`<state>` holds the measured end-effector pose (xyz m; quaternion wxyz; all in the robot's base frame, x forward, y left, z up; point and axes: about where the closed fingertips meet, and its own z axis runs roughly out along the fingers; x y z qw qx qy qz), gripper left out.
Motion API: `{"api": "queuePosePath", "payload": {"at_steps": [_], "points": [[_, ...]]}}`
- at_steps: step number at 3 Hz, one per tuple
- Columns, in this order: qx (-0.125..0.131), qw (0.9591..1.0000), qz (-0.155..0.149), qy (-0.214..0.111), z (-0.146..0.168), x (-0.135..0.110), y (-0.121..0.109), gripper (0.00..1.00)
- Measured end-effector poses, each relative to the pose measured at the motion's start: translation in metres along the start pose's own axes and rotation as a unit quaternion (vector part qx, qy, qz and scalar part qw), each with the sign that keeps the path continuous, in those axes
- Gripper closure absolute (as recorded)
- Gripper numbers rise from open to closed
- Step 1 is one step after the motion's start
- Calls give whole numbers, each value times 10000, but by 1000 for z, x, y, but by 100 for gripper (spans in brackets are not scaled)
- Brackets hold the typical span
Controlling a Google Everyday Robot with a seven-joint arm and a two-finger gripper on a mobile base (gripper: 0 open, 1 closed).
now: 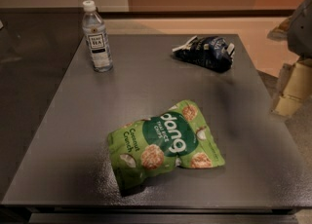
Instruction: Move green rice chip bag near blue plastic bottle
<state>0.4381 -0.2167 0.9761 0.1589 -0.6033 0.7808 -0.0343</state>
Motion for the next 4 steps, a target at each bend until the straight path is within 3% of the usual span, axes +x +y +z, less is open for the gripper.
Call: {"api": "queuePosePath", "payload": {"at_steps": [3,4], "points": [[1,10000,0,0,0,0,0,0],[-292,9991,-250,-180,25,-21,17,0]]}}
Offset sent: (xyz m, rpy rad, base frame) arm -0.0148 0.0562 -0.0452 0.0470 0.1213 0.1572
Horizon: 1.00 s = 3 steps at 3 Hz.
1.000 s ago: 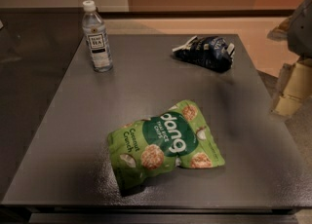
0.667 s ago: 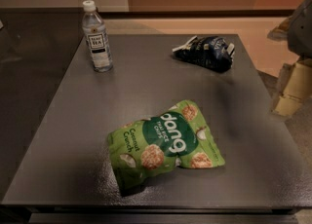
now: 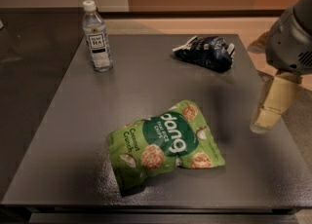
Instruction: Move green rice chip bag near blue plastic bottle
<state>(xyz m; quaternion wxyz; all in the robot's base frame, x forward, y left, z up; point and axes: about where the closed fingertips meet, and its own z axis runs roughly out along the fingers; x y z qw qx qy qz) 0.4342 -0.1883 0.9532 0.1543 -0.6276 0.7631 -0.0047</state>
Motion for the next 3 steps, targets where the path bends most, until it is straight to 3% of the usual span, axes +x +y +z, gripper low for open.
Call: {"api": "queuePosePath", "payload": {"at_steps": [1,2,3], "points": [[-518,9973,-430,-301,43,-37,25,0],[-881,9919,-726,-554,69,-64,43,0],[-1065,9862,-1010,-761,82,-89,56,0]]}}
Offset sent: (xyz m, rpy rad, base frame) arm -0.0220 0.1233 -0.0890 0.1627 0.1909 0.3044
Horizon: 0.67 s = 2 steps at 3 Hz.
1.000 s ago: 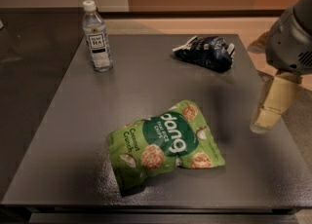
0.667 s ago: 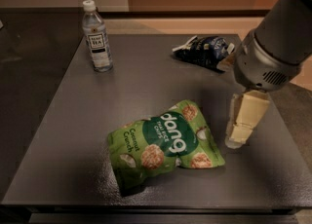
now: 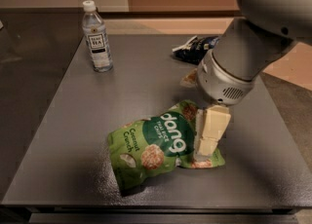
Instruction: Move green rice chip bag near blue plastic bottle
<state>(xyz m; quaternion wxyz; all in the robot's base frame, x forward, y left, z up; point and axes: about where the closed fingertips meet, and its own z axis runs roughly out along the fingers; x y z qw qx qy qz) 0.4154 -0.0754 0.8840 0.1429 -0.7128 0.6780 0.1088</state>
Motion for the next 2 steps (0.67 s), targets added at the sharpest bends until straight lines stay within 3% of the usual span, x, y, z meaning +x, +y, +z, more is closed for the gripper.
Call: {"api": "queuePosePath", "payload": {"at_steps": [2], "points": [[-406,9979,-482,-163,33,-39,20,0]]}}
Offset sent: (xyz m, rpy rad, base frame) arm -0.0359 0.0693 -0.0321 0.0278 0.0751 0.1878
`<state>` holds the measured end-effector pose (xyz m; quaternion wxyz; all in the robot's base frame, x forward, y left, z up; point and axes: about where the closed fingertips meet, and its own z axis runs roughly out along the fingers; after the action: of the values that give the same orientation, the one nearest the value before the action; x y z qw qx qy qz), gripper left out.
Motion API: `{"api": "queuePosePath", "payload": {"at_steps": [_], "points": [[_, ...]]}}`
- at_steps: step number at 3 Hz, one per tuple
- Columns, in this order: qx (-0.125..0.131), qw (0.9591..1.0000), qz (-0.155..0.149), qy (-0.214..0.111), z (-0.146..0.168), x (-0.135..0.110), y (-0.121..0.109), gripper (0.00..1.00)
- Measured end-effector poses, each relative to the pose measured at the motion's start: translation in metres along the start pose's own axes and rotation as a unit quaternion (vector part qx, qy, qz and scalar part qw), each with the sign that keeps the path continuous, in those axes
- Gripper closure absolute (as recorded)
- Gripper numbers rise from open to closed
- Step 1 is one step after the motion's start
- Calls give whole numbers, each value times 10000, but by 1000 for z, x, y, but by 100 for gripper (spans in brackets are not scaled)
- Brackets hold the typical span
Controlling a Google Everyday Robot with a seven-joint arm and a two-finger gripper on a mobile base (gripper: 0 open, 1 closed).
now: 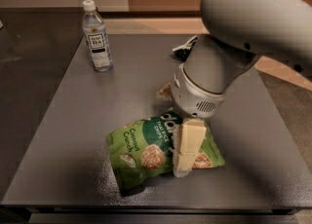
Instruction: Move green rice chip bag near blue plastic bottle
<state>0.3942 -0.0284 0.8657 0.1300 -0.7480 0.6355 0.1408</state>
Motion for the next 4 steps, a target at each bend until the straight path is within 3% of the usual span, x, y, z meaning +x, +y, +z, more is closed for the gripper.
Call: {"api": "queuePosePath", "payload": {"at_steps": [1,2,4], "points": [[-48,9998,-170,-19,11,-10,8,0],[1,9995,-323,-42,18,-16,13,17],[124,9986,-521,-31,19,-21,13,64]]}}
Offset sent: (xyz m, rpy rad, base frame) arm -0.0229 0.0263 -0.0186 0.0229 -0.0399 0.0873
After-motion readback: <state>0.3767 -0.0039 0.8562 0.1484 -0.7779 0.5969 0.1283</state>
